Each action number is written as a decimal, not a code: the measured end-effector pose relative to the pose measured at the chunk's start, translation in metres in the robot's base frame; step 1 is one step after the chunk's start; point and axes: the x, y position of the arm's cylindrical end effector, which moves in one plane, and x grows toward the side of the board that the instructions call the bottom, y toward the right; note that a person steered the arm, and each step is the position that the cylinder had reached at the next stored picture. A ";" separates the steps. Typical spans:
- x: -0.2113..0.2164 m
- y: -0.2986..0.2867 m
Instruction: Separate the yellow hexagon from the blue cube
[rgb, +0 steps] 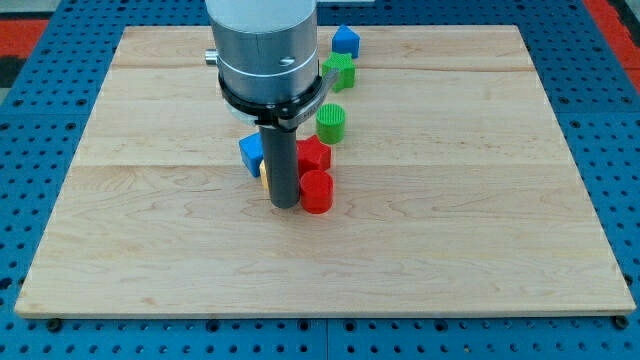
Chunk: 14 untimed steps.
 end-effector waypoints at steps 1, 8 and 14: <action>-0.008 -0.018; -0.055 0.008; -0.150 -0.006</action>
